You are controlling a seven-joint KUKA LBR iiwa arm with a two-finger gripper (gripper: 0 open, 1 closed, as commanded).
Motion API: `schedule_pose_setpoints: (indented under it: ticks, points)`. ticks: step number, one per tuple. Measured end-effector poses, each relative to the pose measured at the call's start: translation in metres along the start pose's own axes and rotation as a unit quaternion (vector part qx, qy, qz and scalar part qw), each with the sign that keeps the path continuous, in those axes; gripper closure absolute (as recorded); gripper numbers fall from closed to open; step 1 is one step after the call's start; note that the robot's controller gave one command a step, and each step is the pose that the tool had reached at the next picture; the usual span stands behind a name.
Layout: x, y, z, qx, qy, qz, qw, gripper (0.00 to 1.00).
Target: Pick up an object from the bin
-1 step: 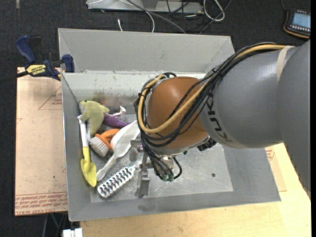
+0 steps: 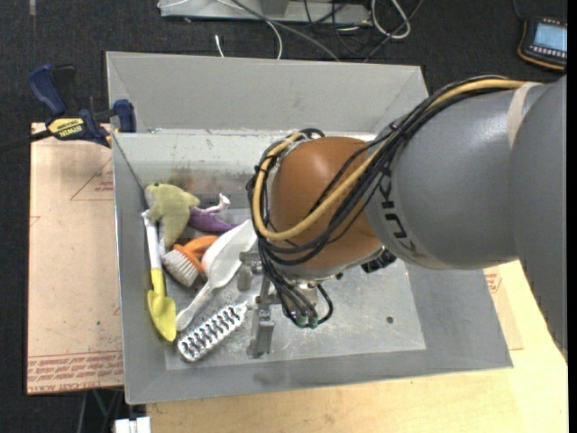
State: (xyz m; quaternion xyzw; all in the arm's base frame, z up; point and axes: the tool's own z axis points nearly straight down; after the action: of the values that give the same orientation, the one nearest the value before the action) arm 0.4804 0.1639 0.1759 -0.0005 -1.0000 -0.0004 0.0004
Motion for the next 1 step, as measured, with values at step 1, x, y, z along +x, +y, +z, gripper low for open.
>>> schedule_pose_setpoints:
  ticks: [1]
  points:
    - [-0.0198,0.0189,0.1037,-0.001,-0.0012,-0.180,0.9836,0.00]
